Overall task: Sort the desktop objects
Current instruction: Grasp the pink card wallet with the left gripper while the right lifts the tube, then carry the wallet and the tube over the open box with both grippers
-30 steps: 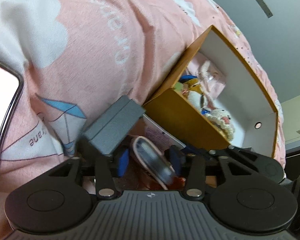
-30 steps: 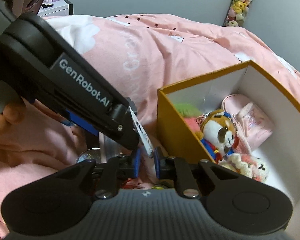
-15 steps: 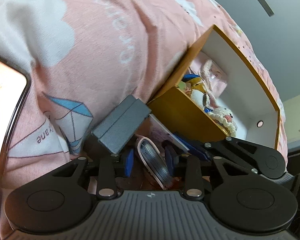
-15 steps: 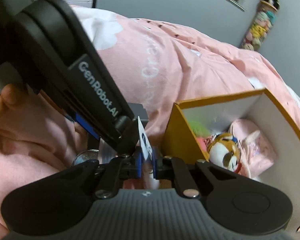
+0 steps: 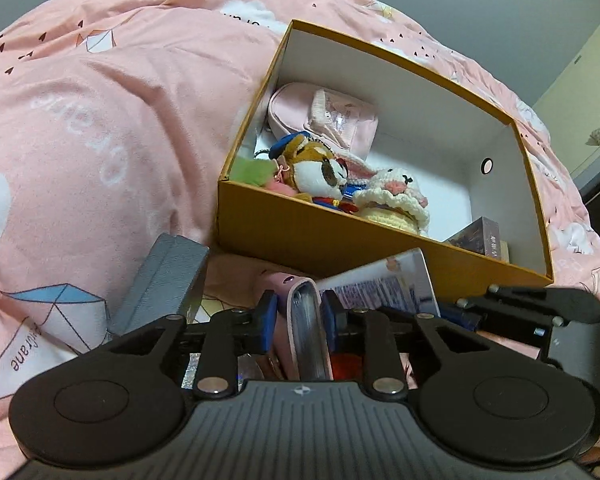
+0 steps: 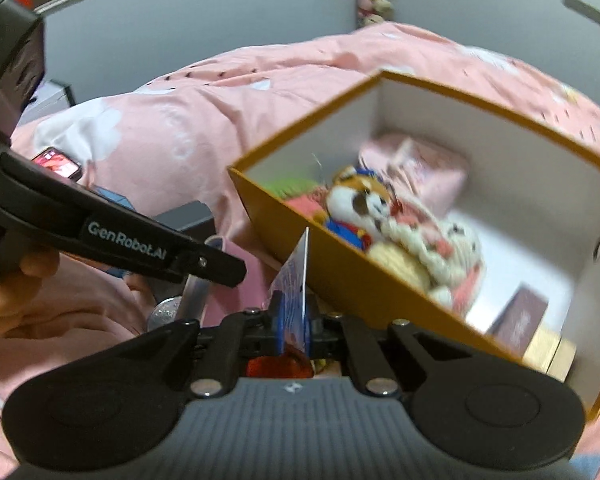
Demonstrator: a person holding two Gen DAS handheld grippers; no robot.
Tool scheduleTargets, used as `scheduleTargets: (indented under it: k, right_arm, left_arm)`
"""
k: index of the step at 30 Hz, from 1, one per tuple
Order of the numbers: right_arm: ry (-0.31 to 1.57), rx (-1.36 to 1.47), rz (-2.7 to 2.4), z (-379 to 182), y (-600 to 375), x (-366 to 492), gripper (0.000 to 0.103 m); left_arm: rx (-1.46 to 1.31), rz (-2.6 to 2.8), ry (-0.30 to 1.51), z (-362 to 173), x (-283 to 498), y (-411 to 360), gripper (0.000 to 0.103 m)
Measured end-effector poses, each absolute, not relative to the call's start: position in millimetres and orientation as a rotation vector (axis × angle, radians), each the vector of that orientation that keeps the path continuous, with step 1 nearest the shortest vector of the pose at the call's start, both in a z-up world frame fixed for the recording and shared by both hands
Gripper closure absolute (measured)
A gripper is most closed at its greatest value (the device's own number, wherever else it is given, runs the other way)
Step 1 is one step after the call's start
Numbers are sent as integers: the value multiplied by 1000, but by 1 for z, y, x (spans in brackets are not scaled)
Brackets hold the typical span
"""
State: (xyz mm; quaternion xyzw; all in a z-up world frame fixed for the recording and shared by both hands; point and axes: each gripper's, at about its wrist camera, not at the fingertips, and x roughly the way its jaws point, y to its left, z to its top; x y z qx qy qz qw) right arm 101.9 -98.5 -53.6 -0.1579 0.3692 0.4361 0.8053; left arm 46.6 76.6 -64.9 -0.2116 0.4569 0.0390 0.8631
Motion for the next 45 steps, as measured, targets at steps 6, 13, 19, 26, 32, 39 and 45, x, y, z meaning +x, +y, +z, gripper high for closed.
scheduleTargets:
  k: [6, 13, 19, 26, 32, 39, 45]
  right_arm:
    - [797, -341, 938, -59, -94, 103, 93]
    - [820, -326, 943, -62, -89, 115, 92]
    - [819, -307, 931, -62, -94, 113, 93]
    - [756, -262, 942, -51, -102, 107, 95]
    - [690, -210, 922, -24, -114, 103, 95]
    - [644, -154, 870, 3, -140, 103, 95]
    - [602, -102, 811, 27, -169, 107, 96]
  left_arm:
    - [-460, 106, 950, -70, 41, 82, 75]
    - [-419, 105, 975, -72, 42, 78, 72]
    - [-343, 104, 1059, -83, 41, 66, 69]
    - [-341, 142, 978, -67, 31, 72, 82]
    - [-329, 155, 930, -44, 28, 74, 83]
    - [-366, 131, 907, -15, 28, 83, 84]
    - [-407, 36, 859, 20, 28, 88, 84]
